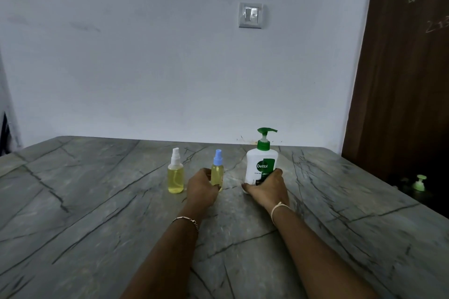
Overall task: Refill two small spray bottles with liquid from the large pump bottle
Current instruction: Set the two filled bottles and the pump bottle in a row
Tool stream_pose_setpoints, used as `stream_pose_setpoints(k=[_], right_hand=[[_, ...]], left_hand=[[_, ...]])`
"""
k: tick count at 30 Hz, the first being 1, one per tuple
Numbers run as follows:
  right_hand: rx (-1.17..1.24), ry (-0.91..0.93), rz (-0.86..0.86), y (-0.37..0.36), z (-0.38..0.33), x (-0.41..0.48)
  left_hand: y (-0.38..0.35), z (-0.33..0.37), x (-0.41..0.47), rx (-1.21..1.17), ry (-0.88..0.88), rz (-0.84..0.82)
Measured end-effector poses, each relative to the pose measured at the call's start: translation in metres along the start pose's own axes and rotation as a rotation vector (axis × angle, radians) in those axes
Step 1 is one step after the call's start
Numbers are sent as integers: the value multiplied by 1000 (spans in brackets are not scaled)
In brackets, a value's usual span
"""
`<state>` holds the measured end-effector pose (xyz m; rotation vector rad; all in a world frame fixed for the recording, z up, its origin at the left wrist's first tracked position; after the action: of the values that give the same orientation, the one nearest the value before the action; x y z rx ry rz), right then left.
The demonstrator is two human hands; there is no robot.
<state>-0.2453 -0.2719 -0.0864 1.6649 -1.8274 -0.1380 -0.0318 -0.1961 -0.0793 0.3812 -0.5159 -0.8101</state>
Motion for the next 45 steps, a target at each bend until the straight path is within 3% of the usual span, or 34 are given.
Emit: stream_pose_setpoints(k=[26, 35, 45], right_hand=[[-23, -11, -13, 2, -1, -6], [-79, -98, -112, 12, -1, -14], [-194, -71, -246, 29, -17, -59]], left_hand=[[0, -2, 0, 37, 5, -30], [6, 9, -11, 191, 95, -82], [29, 9, -64, 240, 53, -156]])
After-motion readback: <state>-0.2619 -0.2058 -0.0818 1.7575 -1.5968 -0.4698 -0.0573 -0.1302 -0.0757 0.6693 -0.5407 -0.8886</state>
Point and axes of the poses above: each hand's wrist, its own x-axis towards the middle knuckle, its own y-axis out of the back of the hand, z = x × y, the point moved 10 cm from there along x, towards the middle knuckle, and after that the axes turned 6 degrees about y, right-handed, at the moved point
